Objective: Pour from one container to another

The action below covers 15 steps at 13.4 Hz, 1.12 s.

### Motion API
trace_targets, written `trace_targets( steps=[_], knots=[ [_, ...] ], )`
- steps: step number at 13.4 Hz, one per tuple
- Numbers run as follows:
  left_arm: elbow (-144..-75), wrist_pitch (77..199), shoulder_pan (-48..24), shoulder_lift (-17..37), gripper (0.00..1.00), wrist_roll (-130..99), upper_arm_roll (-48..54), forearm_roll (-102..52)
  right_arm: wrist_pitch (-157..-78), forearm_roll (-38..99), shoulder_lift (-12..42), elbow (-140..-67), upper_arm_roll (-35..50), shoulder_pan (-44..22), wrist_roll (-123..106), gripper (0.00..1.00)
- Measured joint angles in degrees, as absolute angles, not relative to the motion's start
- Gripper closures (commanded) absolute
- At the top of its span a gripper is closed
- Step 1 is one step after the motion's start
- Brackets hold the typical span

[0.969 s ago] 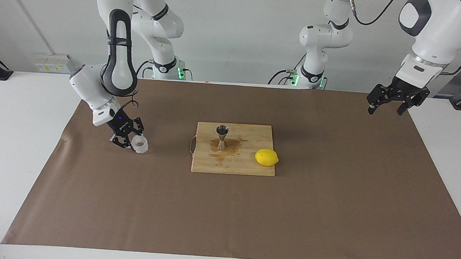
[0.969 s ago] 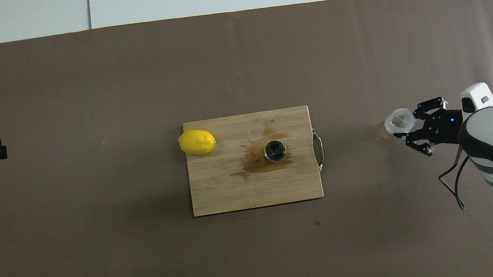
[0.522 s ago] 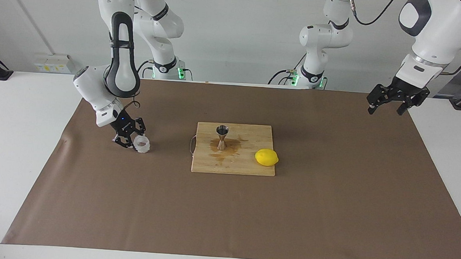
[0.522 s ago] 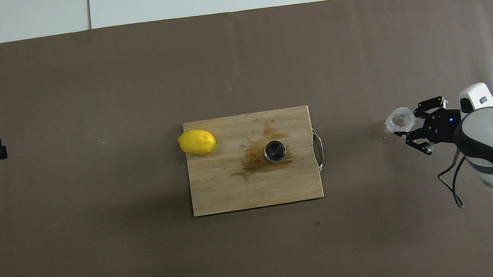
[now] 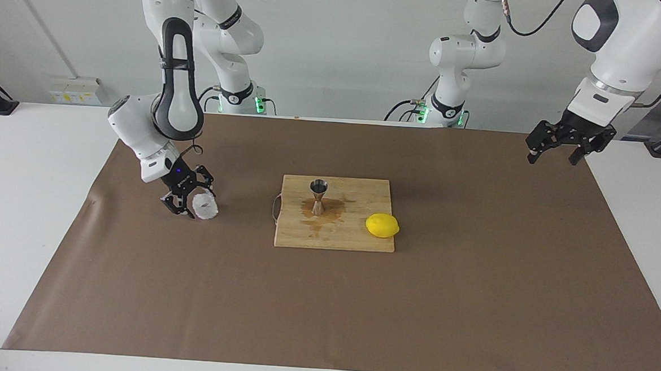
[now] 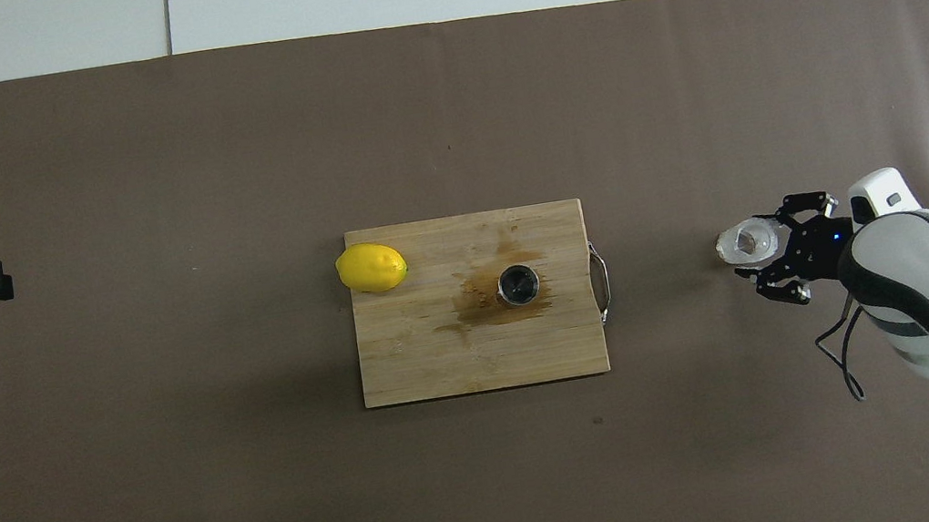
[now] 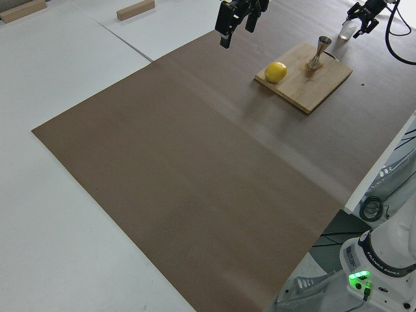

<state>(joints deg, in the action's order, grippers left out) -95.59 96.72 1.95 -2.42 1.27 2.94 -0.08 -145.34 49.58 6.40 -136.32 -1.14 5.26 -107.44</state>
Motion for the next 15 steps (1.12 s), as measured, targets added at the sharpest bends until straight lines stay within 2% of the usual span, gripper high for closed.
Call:
trace_targets(
  steps=[9,15],
  knots=[
    [-95.6,96.7,1.9,-2.4,0.0,1.3,2.9,-0.1,-145.3,48.0,0.5,-132.5,-1.4,8.3,-106.1,0.0],
    [-95.6,96.7,1.9,-2.4,0.0,1.3,2.9,-0.1,-145.2,38.9,-2.7,-129.1,-0.7,6.9,-79.6,0.0]
  ],
)
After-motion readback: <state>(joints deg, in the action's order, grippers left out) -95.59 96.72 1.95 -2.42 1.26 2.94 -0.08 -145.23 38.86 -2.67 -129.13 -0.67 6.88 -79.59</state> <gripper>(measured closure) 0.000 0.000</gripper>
